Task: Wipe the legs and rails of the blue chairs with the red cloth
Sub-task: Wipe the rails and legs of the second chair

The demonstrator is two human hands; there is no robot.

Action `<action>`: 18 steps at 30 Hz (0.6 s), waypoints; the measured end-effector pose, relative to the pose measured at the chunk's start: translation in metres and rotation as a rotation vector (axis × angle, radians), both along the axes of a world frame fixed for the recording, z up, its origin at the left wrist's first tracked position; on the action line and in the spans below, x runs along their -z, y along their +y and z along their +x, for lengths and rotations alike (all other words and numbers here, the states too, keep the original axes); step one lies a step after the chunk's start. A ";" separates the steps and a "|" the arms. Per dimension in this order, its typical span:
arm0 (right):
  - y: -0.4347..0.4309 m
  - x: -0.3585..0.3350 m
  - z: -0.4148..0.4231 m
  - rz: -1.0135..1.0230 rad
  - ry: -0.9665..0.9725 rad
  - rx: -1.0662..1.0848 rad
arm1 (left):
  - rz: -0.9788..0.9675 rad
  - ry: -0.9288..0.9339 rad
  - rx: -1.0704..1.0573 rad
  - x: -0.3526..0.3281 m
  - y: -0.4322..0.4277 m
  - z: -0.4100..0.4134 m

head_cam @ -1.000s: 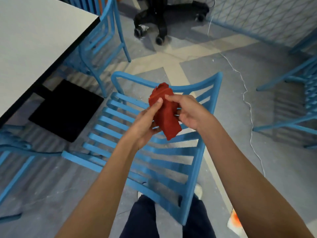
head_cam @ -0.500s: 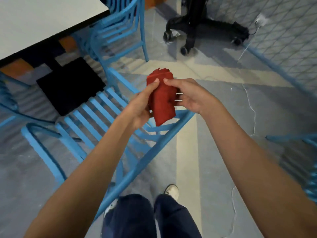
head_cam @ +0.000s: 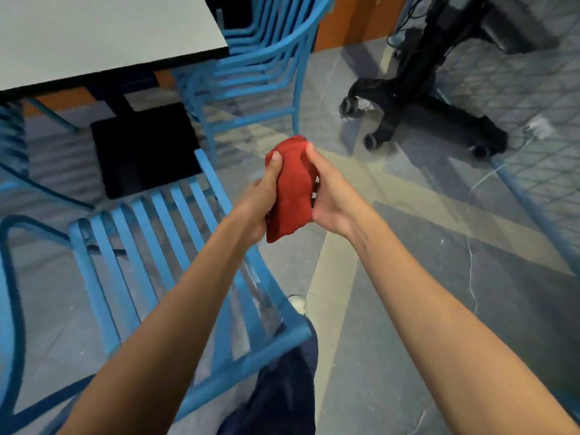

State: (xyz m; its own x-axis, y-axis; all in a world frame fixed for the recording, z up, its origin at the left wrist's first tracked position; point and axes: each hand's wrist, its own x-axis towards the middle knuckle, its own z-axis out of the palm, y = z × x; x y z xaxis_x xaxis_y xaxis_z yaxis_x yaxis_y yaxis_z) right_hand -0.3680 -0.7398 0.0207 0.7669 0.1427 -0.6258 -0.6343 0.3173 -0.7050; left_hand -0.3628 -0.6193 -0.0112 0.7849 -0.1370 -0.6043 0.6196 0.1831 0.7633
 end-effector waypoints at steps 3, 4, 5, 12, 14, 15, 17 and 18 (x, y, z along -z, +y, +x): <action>-0.009 0.026 0.049 0.168 0.051 0.000 | 0.042 0.019 -0.112 0.022 -0.014 0.042; -0.012 0.033 0.064 0.182 0.067 -0.011 | 0.055 0.026 -0.146 0.029 -0.017 0.056; -0.016 0.043 0.074 0.182 0.082 -0.020 | 0.081 0.032 -0.169 0.034 -0.018 0.064; -0.038 0.099 0.154 0.114 0.226 -0.202 | 0.316 -0.007 -0.386 0.086 -0.033 0.124; -0.039 0.112 0.175 0.088 0.233 -0.224 | 0.378 -0.010 -0.426 0.102 -0.036 0.136; -0.039 0.120 0.188 0.074 0.237 -0.249 | 0.383 -0.002 -0.460 0.110 -0.038 0.143; -0.039 0.136 0.211 0.056 0.235 -0.306 | 0.386 0.018 -0.540 0.126 -0.044 0.157; -0.038 0.144 0.223 0.059 0.243 -0.351 | 0.393 0.042 -0.592 0.135 -0.046 0.164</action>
